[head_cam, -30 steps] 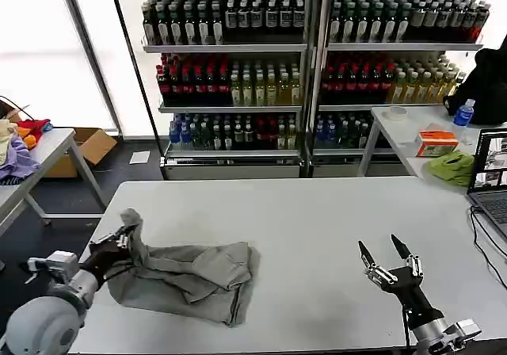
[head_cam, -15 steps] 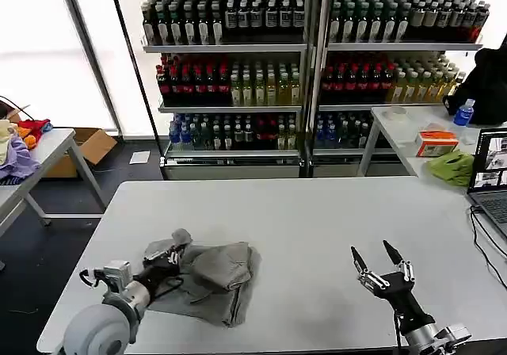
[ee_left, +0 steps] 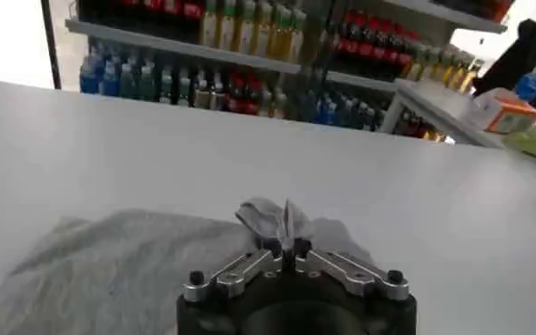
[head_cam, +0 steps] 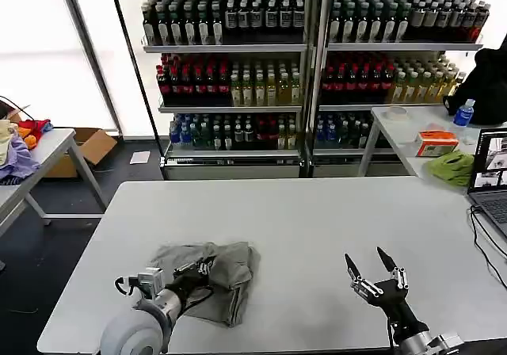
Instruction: Fold and organize the clothes.
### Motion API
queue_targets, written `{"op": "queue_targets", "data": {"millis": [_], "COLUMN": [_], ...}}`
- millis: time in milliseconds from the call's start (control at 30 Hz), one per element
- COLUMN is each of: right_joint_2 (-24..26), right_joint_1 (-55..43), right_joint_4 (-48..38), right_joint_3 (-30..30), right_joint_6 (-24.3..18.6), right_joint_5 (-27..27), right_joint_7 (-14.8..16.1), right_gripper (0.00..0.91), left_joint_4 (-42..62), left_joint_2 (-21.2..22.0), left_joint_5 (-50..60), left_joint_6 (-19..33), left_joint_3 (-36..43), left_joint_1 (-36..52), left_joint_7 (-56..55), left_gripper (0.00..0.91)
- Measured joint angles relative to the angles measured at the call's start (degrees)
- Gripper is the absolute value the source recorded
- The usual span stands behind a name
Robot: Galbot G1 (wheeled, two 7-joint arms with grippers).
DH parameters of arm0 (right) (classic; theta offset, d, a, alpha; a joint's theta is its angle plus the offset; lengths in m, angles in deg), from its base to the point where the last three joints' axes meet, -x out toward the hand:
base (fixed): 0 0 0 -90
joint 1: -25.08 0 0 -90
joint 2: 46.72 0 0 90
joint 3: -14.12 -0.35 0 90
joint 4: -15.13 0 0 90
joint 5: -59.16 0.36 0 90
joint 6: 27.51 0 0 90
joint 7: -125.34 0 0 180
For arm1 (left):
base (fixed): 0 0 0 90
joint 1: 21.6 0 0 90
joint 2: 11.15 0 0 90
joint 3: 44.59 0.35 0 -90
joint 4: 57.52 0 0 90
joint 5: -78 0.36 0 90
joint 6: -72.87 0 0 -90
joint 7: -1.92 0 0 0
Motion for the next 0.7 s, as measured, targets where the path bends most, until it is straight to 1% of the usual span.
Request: {"op": "queue_targets", "data": {"millis": [133, 167, 200, 267, 300, 700], "right_joint_2": [-0.4, -0.4, -0.4, -0.5, -0.5, -0.7], "right_joint_1": [0.5, 0.7, 0.8, 0.9, 0.9, 0.4], "right_joint_4": [0.3, 0.4, 0.4, 0.4, 0.4, 0.2], "right_joint_3": [0.0, -0.1, -0.1, -0.3, -0.3, 0.0], "right_joint_6": [-0.1, -0.2, -0.2, -0.3, -0.3, -0.1], "right_joint_5": [-0.4, -0.4, -0.4, -0.5, -0.5, -0.8], "right_joint_7": [0.2, 0.2, 0.2, 0.2, 0.2, 0.1], "right_gripper": [0.907, 0.907, 0.907, 0.907, 0.907, 0.907], "left_joint_4": [1.4, 1.7, 2.1, 2.6, 2.7, 1.7], "left_joint_2": [0.8, 0.8, 0.9, 0.8, 0.8, 2.2], "left_joint_5": [0.0, 0.0, 0.0, 0.2, 0.4, 1.8], "left_joint_6": [0.2, 0.3, 0.3, 0.3, 0.3, -1.1], "left_joint_3": [0.7, 0.8, 0.9, 1.1, 1.2, 1.3], "left_joint_1": [1.8, 2.2, 2.6, 3.2, 3.3, 3.2], "left_joint_7": [-0.5, -0.6, -0.7, -0.7, -0.6, -0.9], "left_gripper": [0.020, 0.040, 0.403, 0.645, 0.907, 0.907]}}
